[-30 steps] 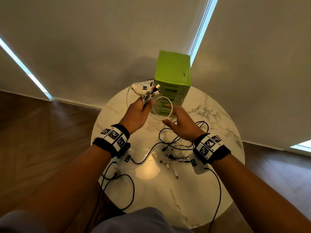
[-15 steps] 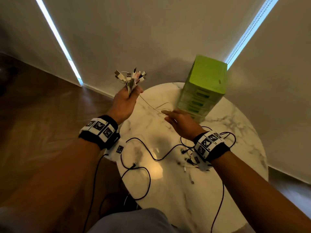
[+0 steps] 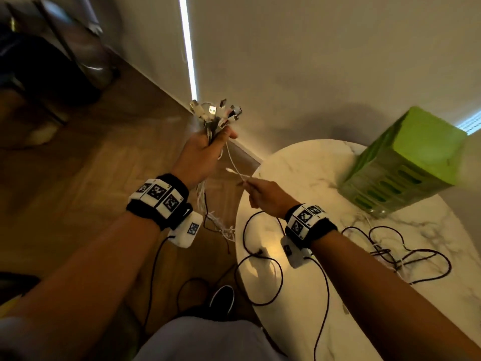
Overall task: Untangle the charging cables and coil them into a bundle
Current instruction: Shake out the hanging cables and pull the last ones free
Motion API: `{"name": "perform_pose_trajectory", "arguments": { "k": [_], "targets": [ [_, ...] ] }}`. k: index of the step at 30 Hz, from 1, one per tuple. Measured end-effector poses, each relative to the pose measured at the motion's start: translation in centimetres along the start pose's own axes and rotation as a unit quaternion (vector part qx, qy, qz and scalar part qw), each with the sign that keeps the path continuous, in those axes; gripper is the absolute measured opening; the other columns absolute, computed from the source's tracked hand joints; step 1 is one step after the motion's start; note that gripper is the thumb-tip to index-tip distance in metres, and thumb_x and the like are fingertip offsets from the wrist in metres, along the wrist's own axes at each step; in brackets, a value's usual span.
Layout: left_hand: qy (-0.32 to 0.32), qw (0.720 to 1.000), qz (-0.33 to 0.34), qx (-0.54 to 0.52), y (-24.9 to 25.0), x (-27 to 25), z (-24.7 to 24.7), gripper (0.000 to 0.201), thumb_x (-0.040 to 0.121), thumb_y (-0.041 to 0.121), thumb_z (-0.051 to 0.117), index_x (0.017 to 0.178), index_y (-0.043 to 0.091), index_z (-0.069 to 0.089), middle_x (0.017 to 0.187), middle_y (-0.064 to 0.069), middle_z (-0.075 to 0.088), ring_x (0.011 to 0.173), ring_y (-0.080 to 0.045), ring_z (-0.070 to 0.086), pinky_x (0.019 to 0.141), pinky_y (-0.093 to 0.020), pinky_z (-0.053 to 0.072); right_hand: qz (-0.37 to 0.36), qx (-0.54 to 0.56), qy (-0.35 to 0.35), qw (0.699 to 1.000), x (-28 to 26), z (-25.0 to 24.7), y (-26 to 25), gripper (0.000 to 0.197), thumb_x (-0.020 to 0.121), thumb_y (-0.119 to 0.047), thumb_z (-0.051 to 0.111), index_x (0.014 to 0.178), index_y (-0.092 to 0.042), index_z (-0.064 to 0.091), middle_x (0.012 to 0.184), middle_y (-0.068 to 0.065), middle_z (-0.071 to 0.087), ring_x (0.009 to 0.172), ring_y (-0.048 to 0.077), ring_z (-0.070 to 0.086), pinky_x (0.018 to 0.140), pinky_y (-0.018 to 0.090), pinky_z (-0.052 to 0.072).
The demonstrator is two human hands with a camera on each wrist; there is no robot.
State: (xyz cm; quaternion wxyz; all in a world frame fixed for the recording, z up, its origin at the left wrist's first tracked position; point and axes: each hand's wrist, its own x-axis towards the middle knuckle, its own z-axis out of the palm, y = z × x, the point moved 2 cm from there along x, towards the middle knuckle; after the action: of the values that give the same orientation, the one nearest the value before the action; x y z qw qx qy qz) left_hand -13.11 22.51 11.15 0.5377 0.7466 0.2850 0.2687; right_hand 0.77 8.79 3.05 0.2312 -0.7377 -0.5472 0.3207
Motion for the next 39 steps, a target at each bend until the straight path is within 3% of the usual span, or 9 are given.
{"name": "perform_pose_trajectory", "arguments": {
  "k": [4,6,13,19,22,25,29,33,39],
  "targets": [
    [0.056,0.998,-0.041,0.008,-2.0,-1.2,-2.1,0.034,0.102,0.054,0.045,0.103,0.033,0.072,0.07,0.01,0.053,0.066,-0.011,0.047,0.065,-0.032,0.04,-0.043,-0.057,-0.098,0.993,0.5,5.7,-0.6,0.031,0.107,-0.029,0.042,0.105,-0.006,0.064,0.086,0.015,0.066,0.076,0.026,0.059,0.074,0.035,0.044],
    [0.069,0.996,-0.061,0.002,-2.6,-1.6,-2.9,0.034,0.102,0.054,0.044,0.1,0.034,0.071,0.082,-0.005,0.059,0.073,-0.017,0.05,0.068,-0.034,0.042,-0.065,-0.072,-0.135,0.986,0.8,8.2,-0.6,0.028,0.107,-0.024,0.045,0.108,-0.004,0.065,0.095,0.015,0.068,0.078,0.025,0.058,0.072,0.031,0.042],
    [0.07,0.994,-0.082,-0.034,-3.5,-1.9,-5.9,0.03,0.106,0.043,0.043,0.09,0.03,0.066,0.066,0.007,0.04,0.061,-0.013,0.04,0.058,-0.03,0.038,0.073,-0.181,-0.217,0.957,2.2,10.3,2.2,0.035,0.102,-0.028,0.047,0.131,-0.012,0.059,0.128,0.016,0.064,0.118,0.035,0.06,0.098,0.044,0.05],
    [-0.025,0.984,-0.105,-0.144,-4.0,-2.3,-6.6,0.032,0.107,0.035,0.045,0.09,0.015,0.064,0.06,0.01,0.033,0.053,-0.005,0.032,0.053,-0.024,0.03,0.005,-0.045,0.064,0.997,5.0,2.7,0.0,0.045,0.098,-0.023,0.054,0.141,-0.009,0.048,0.133,0.017,0.056,0.119,0.03,0.056,0.101,0.041,0.046],
    [-0.105,0.968,-0.122,-0.193,-3.7,-2.7,-5.9,0.034,0.107,0.03,0.042,0.087,0.01,0.06,0.052,0.011,0.032,0.047,-0.006,0.028,0.053,-0.03,0.02,-0.064,0.028,0.064,0.996,6.4,0.0,-5.5,0.066,0.098,-0.024,0.06,0.155,-0.023,0.027,0.154,0.006,0.038,0.128,0.018,0.049,0.102,0.034,0.046],
    [-0.134,0.957,-0.126,-0.225,-3.7,-2.7,-5.4,0.036,0.107,0.029,0.041,0.083,0.009,0.057,0.052,0.011,0.031,0.045,-0.008,0.025,0.057,-0.036,0.014,-0.122,0.02,0.031,0.992,7.1,-0.7,-9.2,0.046,0.101,-0.031,0.057,0.144,-0.025,0.042,0.137,-0.004,0.055,0.116,0.008,0.056,0.093,0.03,0.051],
    [-0.084,0.957,-0.13,-0.244,-4.7,-2.4,-5.7,0.037,0.105,0.039,0.045,0.081,0.017,0.062,0.061,0.005,0.037,0.051,-0.012,0.034,0.053,-0.027,0.028,-0.152,0.074,0.124,0.978,6.1,-1.3,-9.4,0.007,0.105,-0.018,0.05,0.105,-0.017,0.057,0.089,-0.002,0.067,0.079,0.011,0.068,0.075,0.039,0.06],
    [0.037,0.951,-0.166,-0.258,-5.3,-1.9,-6.0,0.038,0.106,0.038,0.044,0.081,0.018,0.063,0.064,0.005,0.053,0.056,-0.009,0.05,0.05,-0.021,0.037,-0.214,0.051,0.165,0.961,4.3,-1.5,-7.3,0.016,0.101,-0.009,0.052,0.11,-0.007,0.065,0.1,0.0,0.071,0.089,0.011,0.068,0.085,0.032,0.058],
    [0.067,0.941,-0.157,-0.293,-5.1,-0.2,-6.4,0.039,0.108,0.035,0.042,0.074,0.017,0.051,0.056,0.006,0.036,0.048,-0.008,0.034,0.044,-0.021,0.025,-0.218,-0.159,-0.075,0.96,1.0,0.8,-3.8,0.024,0.097,-0.01,0.059,0.118,-0.011,0.07,0.145,0.007,0.056,0.138,0.021,0.047,0.114,0.033,0.039]
  ]
}}
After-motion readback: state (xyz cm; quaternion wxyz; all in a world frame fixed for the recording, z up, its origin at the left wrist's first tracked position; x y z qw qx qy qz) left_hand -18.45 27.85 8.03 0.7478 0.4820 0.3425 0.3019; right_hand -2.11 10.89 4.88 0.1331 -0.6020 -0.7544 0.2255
